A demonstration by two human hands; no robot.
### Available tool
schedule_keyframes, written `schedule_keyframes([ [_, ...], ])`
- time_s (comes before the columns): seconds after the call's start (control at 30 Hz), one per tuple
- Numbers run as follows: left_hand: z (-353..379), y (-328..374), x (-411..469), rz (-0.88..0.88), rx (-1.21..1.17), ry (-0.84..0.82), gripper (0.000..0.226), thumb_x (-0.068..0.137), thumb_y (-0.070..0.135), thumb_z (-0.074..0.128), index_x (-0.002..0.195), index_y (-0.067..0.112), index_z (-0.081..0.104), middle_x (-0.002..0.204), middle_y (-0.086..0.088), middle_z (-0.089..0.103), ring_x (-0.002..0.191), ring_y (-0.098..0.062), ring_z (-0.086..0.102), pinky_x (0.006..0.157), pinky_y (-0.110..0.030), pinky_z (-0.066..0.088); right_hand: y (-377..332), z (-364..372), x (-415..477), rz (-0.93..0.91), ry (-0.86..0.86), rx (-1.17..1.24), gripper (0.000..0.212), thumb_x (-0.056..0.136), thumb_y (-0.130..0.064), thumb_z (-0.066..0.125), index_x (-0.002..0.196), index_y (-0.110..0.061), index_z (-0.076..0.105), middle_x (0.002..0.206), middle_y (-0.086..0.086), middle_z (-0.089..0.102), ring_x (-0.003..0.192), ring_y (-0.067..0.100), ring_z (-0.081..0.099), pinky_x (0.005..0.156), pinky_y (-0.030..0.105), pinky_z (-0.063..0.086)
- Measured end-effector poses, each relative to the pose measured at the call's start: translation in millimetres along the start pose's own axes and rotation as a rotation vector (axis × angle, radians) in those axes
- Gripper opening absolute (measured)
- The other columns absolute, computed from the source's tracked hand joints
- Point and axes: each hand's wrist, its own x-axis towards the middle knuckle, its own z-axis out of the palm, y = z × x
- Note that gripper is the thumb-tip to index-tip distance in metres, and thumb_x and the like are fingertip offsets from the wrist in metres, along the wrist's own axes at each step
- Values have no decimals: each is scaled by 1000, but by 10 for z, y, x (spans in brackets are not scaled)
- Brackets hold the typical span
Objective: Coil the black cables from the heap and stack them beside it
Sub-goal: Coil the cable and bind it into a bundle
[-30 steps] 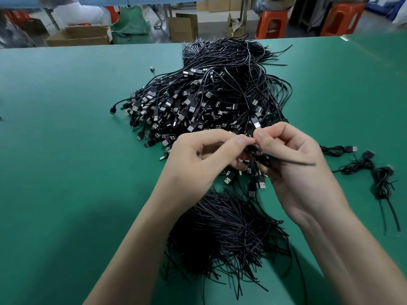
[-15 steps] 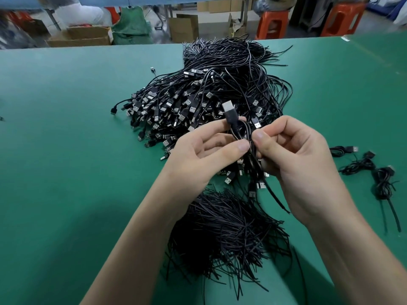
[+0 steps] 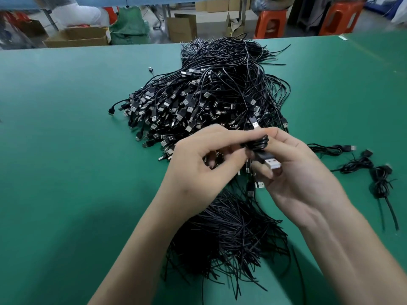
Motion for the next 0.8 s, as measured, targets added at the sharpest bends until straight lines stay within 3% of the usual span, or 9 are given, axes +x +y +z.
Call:
schedule_keyframes([
  [0.03, -12, 12, -2, -43, -71, -18, 33, 99, 2, 61, 123, 19, 76, 97, 1, 73, 85, -16, 64, 73, -34, 53, -9, -12, -1, -35, 4, -30, 11, 88, -7, 64, 79, -12, 66, 65, 2, 57, 50, 6, 41, 46, 14, 36],
  [0.1, -22, 21, 1, -111, -179, -10, 25, 101, 11, 58, 114, 15, 79, 97, 0, 78, 80, -8, 66, 71, -28, 52, -28, -17, -17, -112, -2, -89, 7, 80, -17, 71, 78, -15, 65, 60, -3, 56, 48, 4, 44, 51, 17, 40],
  [0.2, 17, 22, 14, -175, -304, 52, 12, 92, 11, 76, 104, 13, 77, 91, 1, 78, 80, -7, 70, 76, -20, 53, -13, 11, -42, -204, -22, -167, 12, 89, -15, 70, 79, -14, 64, 57, -7, 56, 47, 2, 43, 48, 14, 38],
  [0.3, 37, -45, 18, -254, -355, 135, 52, 78, 10, 85, 122, 29, 64, 91, 7, 72, 88, -8, 66, 80, -25, 54, 8, 46, -55, -188, -33, -142, 11, 89, -14, 69, 80, -14, 63, 56, -6, 54, 45, 2, 40, 47, 14, 36],
  [0.4, 23, -56, 19, -183, -229, 99, 49, 83, 8, 82, 125, 29, 69, 101, 7, 75, 95, -8, 68, 80, -26, 52, 7, 34, -30, -79, -67, -49, 10, 80, -17, 70, 85, -9, 66, 58, -2, 52, 44, 3, 37, 43, 13, 34],
  [0.5, -2, -53, 21, -19, 8, 83, 37, 87, -2, 77, 110, 27, 76, 104, 10, 74, 99, -11, 68, 83, -21, 48, 5, 35, -12, 44, -84, 71, 32, 75, -8, 65, 102, 8, 66, 59, 0, 50, 43, 2, 33, 36, 12, 29],
  [0.57, -20, -60, 24, 83, 179, 115, 35, 87, 0, 78, 104, 30, 77, 105, 8, 65, 105, -19, 62, 92, -22, 44, -9, 33, -8, 98, -93, 96, 14, 73, -8, 65, 86, -2, 65, 59, 0, 51, 40, 2, 37, 34, 11, 29],
  [0.67, -35, -66, 20, 108, 280, 142, 32, 88, 3, 79, 103, 31, 79, 91, 3, 54, 89, -20, 54, 82, -20, 41, -29, 37, -12, 148, -87, 76, 8, 74, -9, 64, 81, -7, 61, 54, 0, 50, 35, 2, 37, 32, 11, 26],
  [0.8, -89, -16, -3, 100, 189, 31, 35, 92, -4, 69, 115, 20, 79, 82, 2, 68, 73, -20, 61, 69, -22, 47, -9, 26, -16, 81, -97, 76, 12, 74, -5, 60, 86, -2, 62, 59, 1, 51, 46, 3, 32, 35, 11, 25],
])
